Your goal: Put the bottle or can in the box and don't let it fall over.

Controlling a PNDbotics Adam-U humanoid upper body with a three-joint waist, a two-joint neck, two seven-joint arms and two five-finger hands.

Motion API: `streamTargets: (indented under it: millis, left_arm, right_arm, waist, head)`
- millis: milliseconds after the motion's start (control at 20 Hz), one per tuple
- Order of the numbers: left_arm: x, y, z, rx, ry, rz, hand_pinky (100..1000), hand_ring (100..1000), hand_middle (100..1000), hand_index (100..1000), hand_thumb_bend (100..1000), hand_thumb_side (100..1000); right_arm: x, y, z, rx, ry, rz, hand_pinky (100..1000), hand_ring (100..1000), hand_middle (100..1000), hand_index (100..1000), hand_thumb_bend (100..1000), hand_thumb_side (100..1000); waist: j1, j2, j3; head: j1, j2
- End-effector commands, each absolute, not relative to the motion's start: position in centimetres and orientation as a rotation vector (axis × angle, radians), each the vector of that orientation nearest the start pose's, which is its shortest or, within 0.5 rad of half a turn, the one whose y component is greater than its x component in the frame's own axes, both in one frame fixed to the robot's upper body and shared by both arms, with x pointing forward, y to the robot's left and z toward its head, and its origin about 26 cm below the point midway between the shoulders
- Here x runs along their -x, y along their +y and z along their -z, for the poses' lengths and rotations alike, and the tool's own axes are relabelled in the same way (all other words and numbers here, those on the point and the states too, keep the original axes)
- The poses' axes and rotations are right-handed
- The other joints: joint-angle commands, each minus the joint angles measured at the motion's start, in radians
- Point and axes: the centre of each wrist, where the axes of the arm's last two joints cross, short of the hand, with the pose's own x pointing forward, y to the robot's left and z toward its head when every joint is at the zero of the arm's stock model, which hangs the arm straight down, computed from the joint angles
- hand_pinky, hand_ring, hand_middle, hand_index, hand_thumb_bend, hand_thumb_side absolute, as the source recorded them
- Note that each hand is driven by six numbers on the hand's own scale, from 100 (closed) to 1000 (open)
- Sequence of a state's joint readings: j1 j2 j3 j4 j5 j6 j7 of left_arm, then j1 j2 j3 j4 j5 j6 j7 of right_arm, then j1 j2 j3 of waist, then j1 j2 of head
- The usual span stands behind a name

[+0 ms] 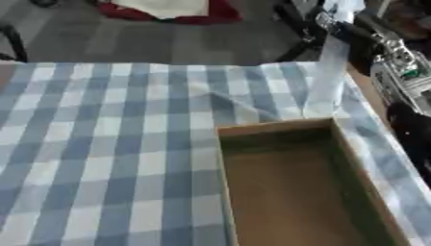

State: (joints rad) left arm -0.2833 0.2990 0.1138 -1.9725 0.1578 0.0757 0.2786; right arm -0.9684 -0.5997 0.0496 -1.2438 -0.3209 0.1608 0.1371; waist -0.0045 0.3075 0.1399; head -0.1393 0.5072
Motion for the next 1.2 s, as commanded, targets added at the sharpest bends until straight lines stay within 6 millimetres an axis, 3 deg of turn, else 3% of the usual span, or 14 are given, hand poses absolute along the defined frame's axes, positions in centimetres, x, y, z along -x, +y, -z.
streamTargets:
  millis: [50, 100, 400, 650, 950, 1200]
  left_arm:
    - [-29.9, 29.2, -20.4, -0.264, -2.215, -0.116, 252, 784, 758, 512, 100, 672]
    - [-29.9, 29.2, -20.4, -0.266, -2.214, -0.116, 252, 784, 758, 512, 100, 672]
    - [-29.8, 29.3, -20.3, -0.272, -2.210, -0.112, 253, 785, 758, 512, 100, 672]
    - [-29.8, 29.4, -20.3, -0.277, -2.208, -0.110, 253, 785, 758, 512, 100, 672]
    - [-29.8, 29.5, -20.2, -0.281, -2.206, -0.109, 252, 786, 759, 512, 100, 672]
    - [-29.7, 29.6, -20.2, -0.290, -2.205, -0.113, 251, 786, 759, 511, 100, 672]
  right_arm:
    - [-42.3, -31.1, -35.0, 0.082, -2.112, -0.433, 975, 895, 808, 185, 100, 527]
    - [-42.0, -30.9, -35.4, 0.075, -2.129, -0.435, 975, 893, 807, 185, 100, 470]
    - [-39.4, -29.2, -37.8, 0.031, -2.218, -0.444, 967, 873, 788, 187, 100, 470]
    - [-37.1, -27.3, -38.7, 0.012, -2.248, -0.480, 961, 864, 783, 188, 100, 470]
    - [-34.9, -25.8, -38.8, -0.006, -2.256, -0.486, 957, 862, 783, 189, 100, 470]
    - [-33.4, -23.6, -36.3, -0.127, -2.271, -0.564, 953, 857, 780, 191, 100, 470]
  waist:
    - [-0.001, -0.034, -0.002]
    - [-0.001, -0.036, -0.003]
    - [-0.004, -0.045, -0.010]
    - [-0.005, -0.050, -0.015]
    - [-0.006, -0.052, -0.018]
    - [-0.001, -0.052, -0.027]
  head:
    - [0.002, 0.002]
    - [0.002, 0.003]
    - [0.005, 0.010]
    - [0.003, 0.013]
    - [0.000, 0.014]
    - [-0.006, 0.011]
